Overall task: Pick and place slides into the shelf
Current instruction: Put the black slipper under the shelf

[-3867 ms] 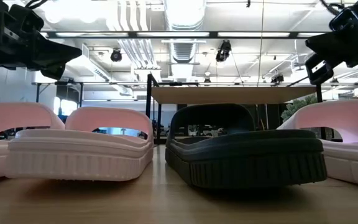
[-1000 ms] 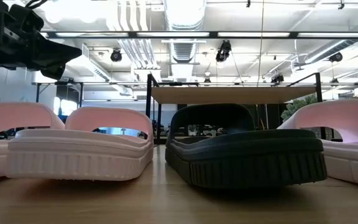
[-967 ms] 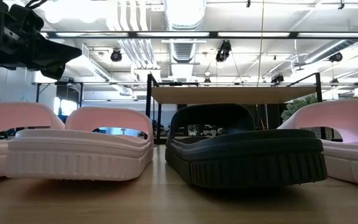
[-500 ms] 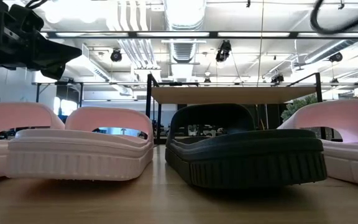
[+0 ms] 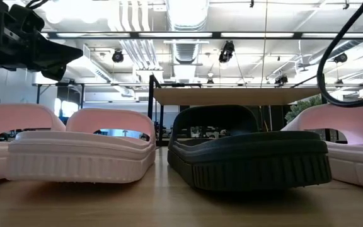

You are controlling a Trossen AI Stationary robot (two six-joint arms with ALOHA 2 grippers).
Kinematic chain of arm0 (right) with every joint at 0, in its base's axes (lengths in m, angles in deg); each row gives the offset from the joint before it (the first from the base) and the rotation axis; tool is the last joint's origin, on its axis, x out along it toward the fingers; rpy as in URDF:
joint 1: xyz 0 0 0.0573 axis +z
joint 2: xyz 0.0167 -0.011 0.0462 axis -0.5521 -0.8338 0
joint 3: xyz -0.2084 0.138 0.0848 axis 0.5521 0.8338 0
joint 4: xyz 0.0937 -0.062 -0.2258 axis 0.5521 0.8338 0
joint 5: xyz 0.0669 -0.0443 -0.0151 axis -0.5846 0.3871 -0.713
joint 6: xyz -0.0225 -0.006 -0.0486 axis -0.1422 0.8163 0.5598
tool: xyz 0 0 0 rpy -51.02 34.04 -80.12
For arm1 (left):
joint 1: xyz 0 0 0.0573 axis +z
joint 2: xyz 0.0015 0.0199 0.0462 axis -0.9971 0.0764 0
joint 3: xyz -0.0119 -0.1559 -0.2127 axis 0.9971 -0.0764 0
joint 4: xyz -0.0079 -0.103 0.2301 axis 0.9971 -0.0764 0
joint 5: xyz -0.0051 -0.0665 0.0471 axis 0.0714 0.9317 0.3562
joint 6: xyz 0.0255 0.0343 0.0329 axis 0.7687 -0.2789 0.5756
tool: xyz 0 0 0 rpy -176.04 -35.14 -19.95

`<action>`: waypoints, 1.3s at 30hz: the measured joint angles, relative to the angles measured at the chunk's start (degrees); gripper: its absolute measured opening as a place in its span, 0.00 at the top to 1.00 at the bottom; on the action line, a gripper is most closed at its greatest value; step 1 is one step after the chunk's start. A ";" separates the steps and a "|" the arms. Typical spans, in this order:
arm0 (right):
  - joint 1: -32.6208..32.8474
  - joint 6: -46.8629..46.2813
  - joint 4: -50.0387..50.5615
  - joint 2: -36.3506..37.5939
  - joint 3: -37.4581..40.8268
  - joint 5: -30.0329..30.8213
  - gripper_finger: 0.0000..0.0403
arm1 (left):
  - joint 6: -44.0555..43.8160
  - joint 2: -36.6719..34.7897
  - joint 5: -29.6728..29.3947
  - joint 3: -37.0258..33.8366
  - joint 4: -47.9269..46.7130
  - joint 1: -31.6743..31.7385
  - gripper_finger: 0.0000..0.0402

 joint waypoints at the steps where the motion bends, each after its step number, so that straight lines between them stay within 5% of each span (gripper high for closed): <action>1: -0.01 0.00 -0.03 0.00 0.43 0.01 0.48 | 0.00 0.00 0.02 0.00 0.02 0.00 1.00; 5: -0.04 -1.22 -0.03 0.00 1.41 0.01 0.57 | 0.00 -0.02 0.02 0.00 0.02 0.00 1.00; 13: -0.02 -4.48 0.64 0.00 2.05 0.49 0.95 | 0.00 -0.02 0.01 0.00 0.02 0.00 1.00; 18: -0.26 -6.86 3.34 1.51 -2.52 4.95 0.97 | 0.00 -0.02 0.02 0.00 0.00 -0.02 1.00; 24: -1.42 -13.36 13.28 4.06 -10.68 21.45 0.97 | 0.00 -0.02 0.00 0.00 0.01 -0.01 1.00; 32: -11.53 4.01 10.51 5.59 -7.56 30.81 0.96 | 0.00 0.02 0.00 0.00 -0.03 -0.02 1.00; 39: -24.79 23.85 -1.68 11.70 -1.99 29.59 0.96 | 0.00 -0.02 0.00 0.00 0.02 0.00 1.00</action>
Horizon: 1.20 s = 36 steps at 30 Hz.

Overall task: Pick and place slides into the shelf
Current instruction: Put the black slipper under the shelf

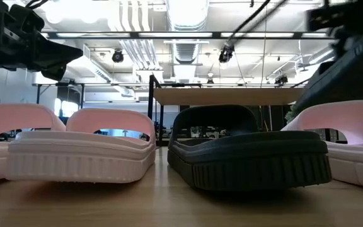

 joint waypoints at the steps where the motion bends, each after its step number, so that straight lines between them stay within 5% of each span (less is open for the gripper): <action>1: -2.08 4.25 -3.16 1.14 0.96 -0.98 0.96 | 0.00 0.04 0.01 0.00 0.00 -0.02 1.00; 13: -19.44 30.25 -13.83 5.12 10.00 -2.53 0.97 | 0.00 0.00 0.01 0.00 0.00 -0.01 1.00; 30: -22.81 23.44 -14.93 -5.32 8.95 -1.64 0.96 | 0.00 0.00 0.01 0.00 0.00 -0.01 1.00; 36: -24.15 23.26 -15.02 -10.42 7.88 -0.18 0.85 | 0.00 0.00 0.00 0.00 -0.02 -0.02 1.00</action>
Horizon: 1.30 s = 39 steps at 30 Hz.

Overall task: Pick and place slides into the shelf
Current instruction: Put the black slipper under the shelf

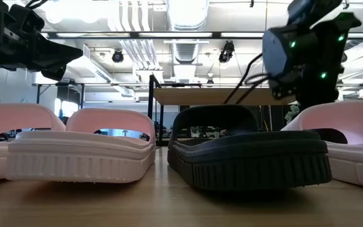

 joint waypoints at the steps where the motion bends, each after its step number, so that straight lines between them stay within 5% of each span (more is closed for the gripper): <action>1: -0.14 0.82 0.18 -0.94 -0.22 0.60 0.83 | 0.00 0.00 0.00 0.00 0.01 0.01 1.00; 11: -0.50 8.97 0.30 -6.32 -4.82 9.51 0.71 | 0.01 0.00 0.01 0.00 0.02 0.00 1.00; 24: -5.28 13.17 2.57 -6.53 -5.46 9.62 0.61 | 0.00 0.00 0.00 0.00 0.02 0.02 1.00; 39: -4.00 6.79 10.65 -6.18 -11.50 -6.50 0.55 | 0.00 0.00 0.01 0.00 0.01 0.00 1.00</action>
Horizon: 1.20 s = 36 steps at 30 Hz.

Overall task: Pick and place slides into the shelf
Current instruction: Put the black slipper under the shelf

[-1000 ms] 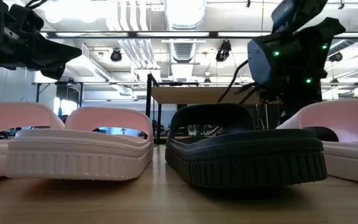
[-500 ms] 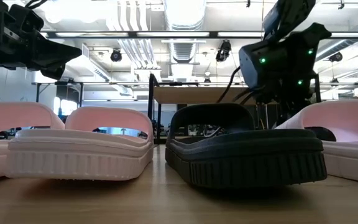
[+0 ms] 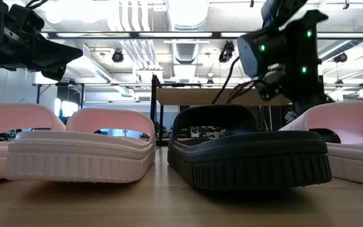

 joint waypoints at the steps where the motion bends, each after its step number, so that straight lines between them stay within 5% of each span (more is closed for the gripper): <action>1: 0.32 -0.42 0.64 0.19 -0.94 -1.09 0.55 | 0.00 0.00 0.00 0.00 0.01 0.00 1.00; 9: 3.83 -2.16 3.21 1.21 -8.15 -2.97 0.54 | 0.00 0.02 -0.02 0.00 -0.02 0.00 1.00; 16: 10.31 5.95 -5.55 1.27 -15.06 -16.01 0.54 | 0.00 0.00 0.01 0.00 0.01 0.00 1.00; 25: 22.16 16.15 -22.88 0.56 -15.10 -9.26 0.54 | 0.00 0.01 0.01 0.00 0.01 0.00 1.00; 36: 23.44 17.83 -33.52 -7.86 -19.37 -8.57 0.54 | 0.00 0.09 0.01 0.00 -0.01 0.00 1.00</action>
